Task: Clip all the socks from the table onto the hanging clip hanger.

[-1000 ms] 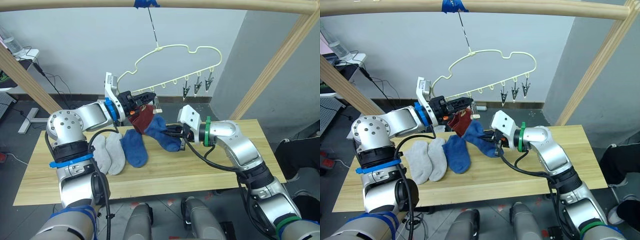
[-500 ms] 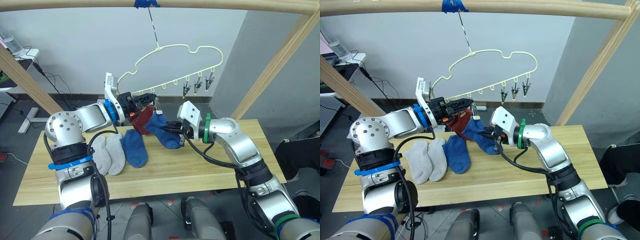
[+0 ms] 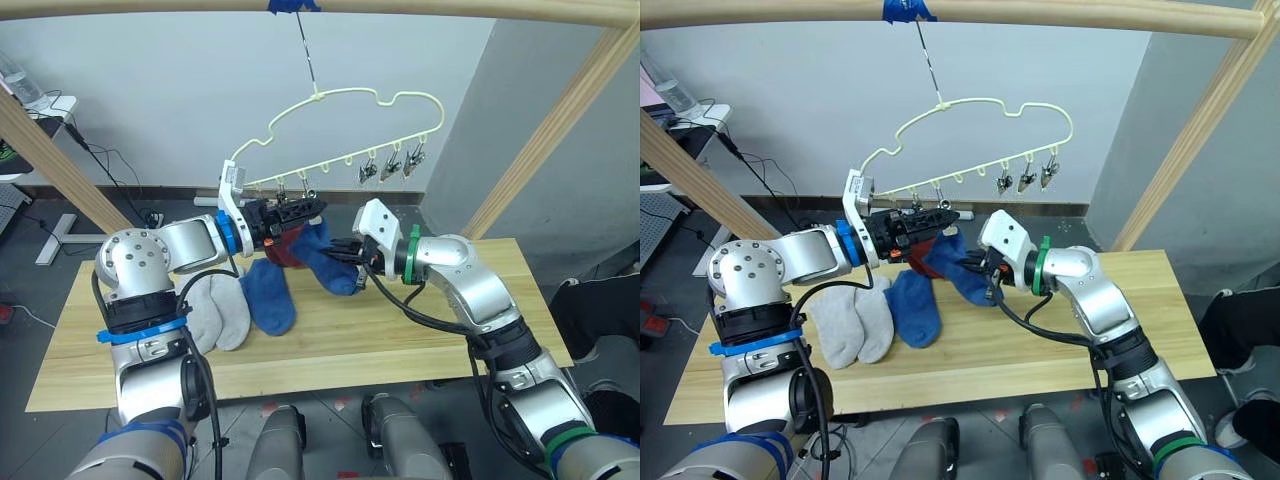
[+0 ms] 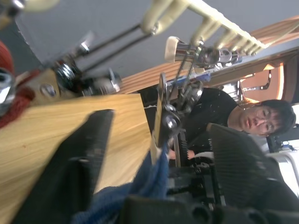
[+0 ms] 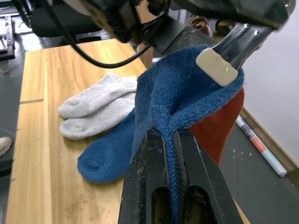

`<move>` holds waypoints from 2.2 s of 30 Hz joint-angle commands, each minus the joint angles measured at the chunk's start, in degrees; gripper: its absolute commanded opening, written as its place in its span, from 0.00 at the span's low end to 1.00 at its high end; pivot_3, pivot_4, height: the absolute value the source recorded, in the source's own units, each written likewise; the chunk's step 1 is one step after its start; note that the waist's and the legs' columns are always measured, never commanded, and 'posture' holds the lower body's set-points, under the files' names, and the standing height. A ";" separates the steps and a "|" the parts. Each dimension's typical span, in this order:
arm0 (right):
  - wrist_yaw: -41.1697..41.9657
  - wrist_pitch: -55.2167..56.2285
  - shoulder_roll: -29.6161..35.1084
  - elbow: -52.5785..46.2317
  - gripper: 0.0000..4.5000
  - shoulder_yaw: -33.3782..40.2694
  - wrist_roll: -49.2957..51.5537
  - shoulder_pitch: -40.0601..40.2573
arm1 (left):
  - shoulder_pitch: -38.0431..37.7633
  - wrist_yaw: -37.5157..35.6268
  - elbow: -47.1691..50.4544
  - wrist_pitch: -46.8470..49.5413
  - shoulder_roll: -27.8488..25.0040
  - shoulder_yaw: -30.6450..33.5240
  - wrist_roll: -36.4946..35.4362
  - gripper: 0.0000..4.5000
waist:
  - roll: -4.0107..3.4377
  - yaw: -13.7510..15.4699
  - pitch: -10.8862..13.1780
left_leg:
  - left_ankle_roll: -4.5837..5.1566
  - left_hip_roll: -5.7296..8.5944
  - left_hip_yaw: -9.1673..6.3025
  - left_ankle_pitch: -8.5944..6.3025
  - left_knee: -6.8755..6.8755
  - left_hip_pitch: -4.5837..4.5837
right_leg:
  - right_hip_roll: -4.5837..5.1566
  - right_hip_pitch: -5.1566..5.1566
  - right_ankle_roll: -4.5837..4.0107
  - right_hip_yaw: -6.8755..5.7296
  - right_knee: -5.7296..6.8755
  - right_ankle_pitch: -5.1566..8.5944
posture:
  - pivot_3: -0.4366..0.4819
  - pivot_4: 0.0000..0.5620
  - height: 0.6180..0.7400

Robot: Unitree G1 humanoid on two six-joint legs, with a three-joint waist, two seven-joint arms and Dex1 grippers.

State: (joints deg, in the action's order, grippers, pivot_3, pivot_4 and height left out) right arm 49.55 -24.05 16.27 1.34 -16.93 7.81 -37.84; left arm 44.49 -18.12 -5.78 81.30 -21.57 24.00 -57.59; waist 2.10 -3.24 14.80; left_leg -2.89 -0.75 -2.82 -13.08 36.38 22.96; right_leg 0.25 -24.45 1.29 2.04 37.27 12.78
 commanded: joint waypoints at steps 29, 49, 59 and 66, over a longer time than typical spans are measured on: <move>-42.08 -13.44 -17.00 -17.34 0.88 8.82 -8.22 4.22 | -28.11 -20.13 36.94 -39.57 -19.23 -6.31 14.16 1.00 | -0.20 1.78 0.24 | 0.00 0.00 -0.01 0.10 -0.30 0.75 | 0.24 -0.84 0.03 -0.02 -0.17 0.03 | 0.54 0.49 1.00; -48.64 -6.41 -21.46 -5.49 0.61 11.54 -8.22 -2.79 | -26.41 -15.17 36.24 -40.20 -18.86 -6.96 14.27 1.00 | -0.19 1.77 0.22 | 0.02 -0.01 -0.09 0.09 -0.30 0.83 | 0.17 -0.89 -0.25 -0.10 -0.13 -0.12 | 0.57 0.43 1.00; -49.01 -3.79 -22.72 -2.02 0.61 12.00 -8.13 -5.01 | -25.85 -15.12 35.57 -40.42 -18.96 -7.10 14.27 1.00 | -0.17 1.79 0.21 | 0.02 -0.01 -0.09 0.09 -0.29 0.84 | 0.15 -0.89 -0.30 -0.28 -0.11 -0.16 | 0.57 0.40 1.00; -49.06 -2.24 -23.66 0.34 0.61 12.43 -7.79 -6.79 | -26.10 -15.21 35.52 -40.67 -18.87 -7.12 14.47 1.00 | -0.17 1.80 0.20 | 0.01 -0.01 -0.10 0.09 -0.26 0.83 | 0.15 -0.89 -0.31 -0.30 -0.05 -0.16 | 0.57 0.40 1.00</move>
State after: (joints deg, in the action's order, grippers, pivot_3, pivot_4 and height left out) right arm 0.94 -28.24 -6.81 2.79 -5.01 -0.79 -42.86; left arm 18.18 -33.21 28.61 41.87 -40.32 16.10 -42.90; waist 1.92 -1.44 15.00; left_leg -2.88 -0.75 -2.92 -12.99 36.12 23.78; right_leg 0.40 -25.34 0.97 1.73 37.23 12.61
